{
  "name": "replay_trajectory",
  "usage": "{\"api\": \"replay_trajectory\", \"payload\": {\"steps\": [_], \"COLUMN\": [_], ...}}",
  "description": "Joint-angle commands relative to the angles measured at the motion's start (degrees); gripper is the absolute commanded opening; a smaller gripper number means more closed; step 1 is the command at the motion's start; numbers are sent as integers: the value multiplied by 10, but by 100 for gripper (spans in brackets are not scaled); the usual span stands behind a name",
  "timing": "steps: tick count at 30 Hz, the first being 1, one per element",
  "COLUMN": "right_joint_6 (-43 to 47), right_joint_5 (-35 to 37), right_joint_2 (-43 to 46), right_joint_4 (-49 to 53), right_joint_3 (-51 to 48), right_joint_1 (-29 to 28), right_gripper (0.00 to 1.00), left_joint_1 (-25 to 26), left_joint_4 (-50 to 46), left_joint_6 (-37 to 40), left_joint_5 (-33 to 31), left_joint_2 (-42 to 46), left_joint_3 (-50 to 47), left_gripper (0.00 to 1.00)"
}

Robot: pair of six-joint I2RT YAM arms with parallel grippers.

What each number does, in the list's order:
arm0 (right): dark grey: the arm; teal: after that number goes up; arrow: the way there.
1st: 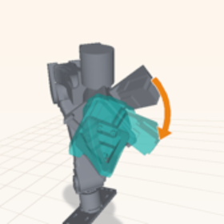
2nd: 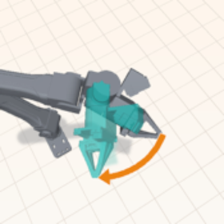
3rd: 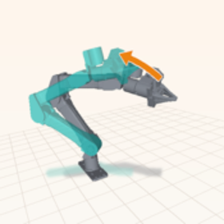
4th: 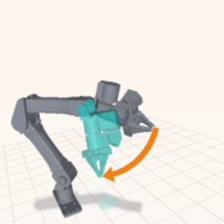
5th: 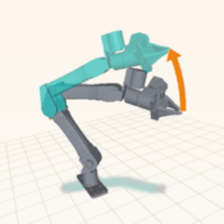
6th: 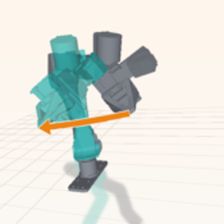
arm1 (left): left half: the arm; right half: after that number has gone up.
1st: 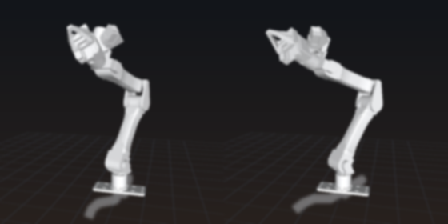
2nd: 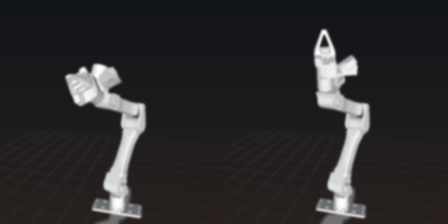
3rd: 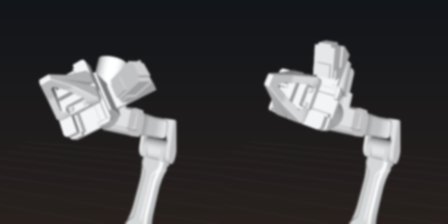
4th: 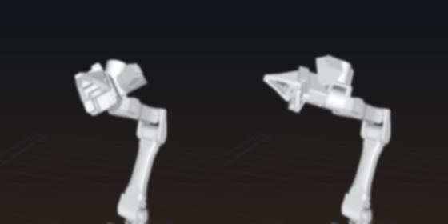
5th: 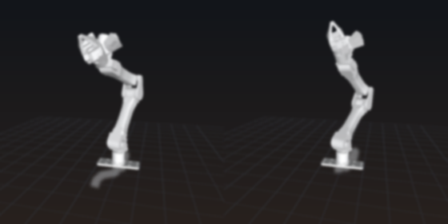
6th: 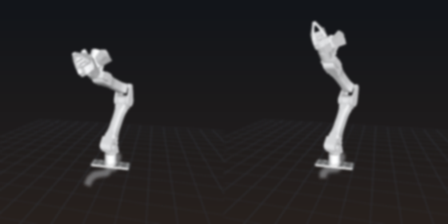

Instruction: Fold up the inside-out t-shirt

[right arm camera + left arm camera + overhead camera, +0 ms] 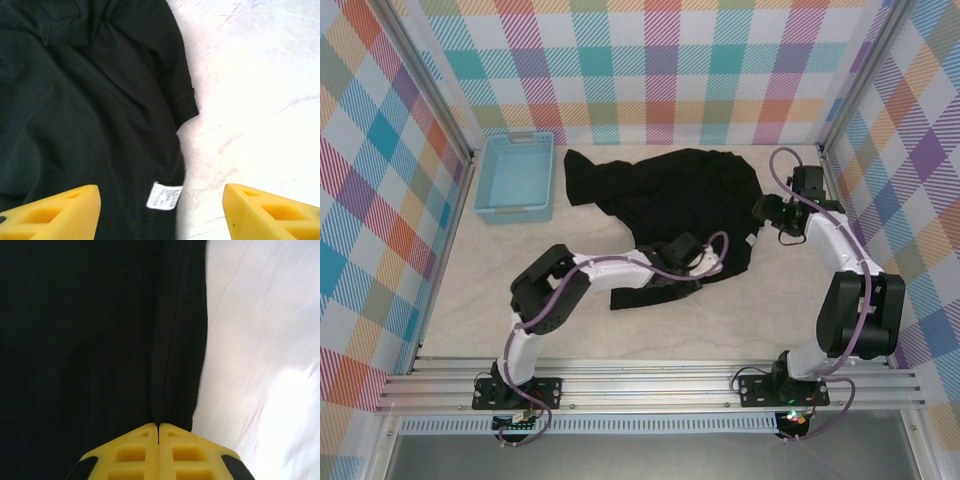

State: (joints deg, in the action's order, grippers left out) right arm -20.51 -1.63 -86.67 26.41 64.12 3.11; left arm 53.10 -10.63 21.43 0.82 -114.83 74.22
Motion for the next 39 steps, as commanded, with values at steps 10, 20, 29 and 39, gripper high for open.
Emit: {"api": "replay_trajectory", "payload": {"steps": [10,20,29,39], "right_joint_6": [-8,-9,-12,0], "right_joint_5": [-58,5,-64,-59], "right_joint_2": [-80,-152,-249,169], "right_joint_4": [-19,-16,-64,-133], "right_joint_3": [13,10,74,-2], "right_joint_1": [-119,-105,-97,-76], "right_gripper": [65,63,25,0], "left_joint_1": [-191,-197,-204,-238], "left_joint_4": [22,36,43,49], "left_joint_6": [-188,-195,-209,-312], "left_joint_5": [36,38,13,-128], "left_joint_2": [307,307,324,533], "left_joint_3": [-239,-241,-247,-179], "left_gripper": [0,0,0,0]}}
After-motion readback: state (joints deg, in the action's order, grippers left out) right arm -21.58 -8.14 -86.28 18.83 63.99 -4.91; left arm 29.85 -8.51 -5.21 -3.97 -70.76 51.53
